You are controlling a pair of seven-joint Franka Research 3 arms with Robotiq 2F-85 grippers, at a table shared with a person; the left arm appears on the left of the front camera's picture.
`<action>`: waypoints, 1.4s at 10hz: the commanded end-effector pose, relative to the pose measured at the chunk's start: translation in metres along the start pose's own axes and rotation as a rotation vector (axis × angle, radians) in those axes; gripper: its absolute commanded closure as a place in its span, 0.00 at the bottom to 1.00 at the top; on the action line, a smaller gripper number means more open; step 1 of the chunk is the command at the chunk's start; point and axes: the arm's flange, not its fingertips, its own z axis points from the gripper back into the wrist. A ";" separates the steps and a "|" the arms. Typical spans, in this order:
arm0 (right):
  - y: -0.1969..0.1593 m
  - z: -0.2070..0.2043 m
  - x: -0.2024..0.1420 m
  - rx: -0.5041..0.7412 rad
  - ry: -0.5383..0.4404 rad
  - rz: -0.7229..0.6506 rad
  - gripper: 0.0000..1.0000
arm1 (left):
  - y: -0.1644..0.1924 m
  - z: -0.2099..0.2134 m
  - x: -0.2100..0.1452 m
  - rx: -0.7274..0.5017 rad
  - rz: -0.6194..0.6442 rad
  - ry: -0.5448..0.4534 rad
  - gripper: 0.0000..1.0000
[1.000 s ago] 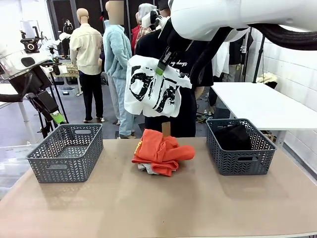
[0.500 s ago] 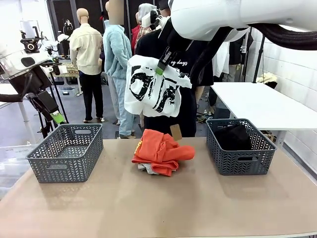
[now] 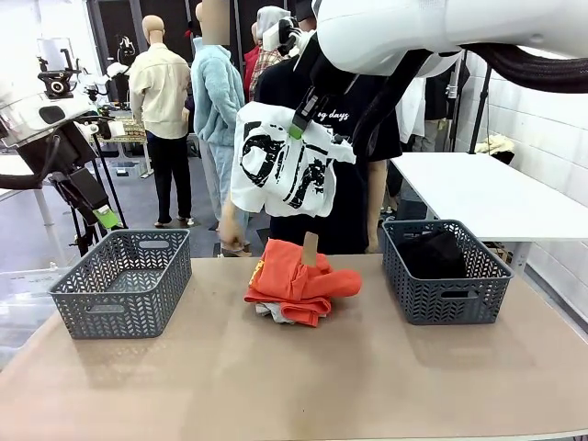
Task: Sort the tops and bottoms.
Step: Sort the clothes according to human instructions.
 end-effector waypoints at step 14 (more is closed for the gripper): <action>-0.004 0.001 0.002 -0.011 -0.026 0.004 1.00 | 0.000 0.001 0.000 0.001 0.004 -0.002 0.00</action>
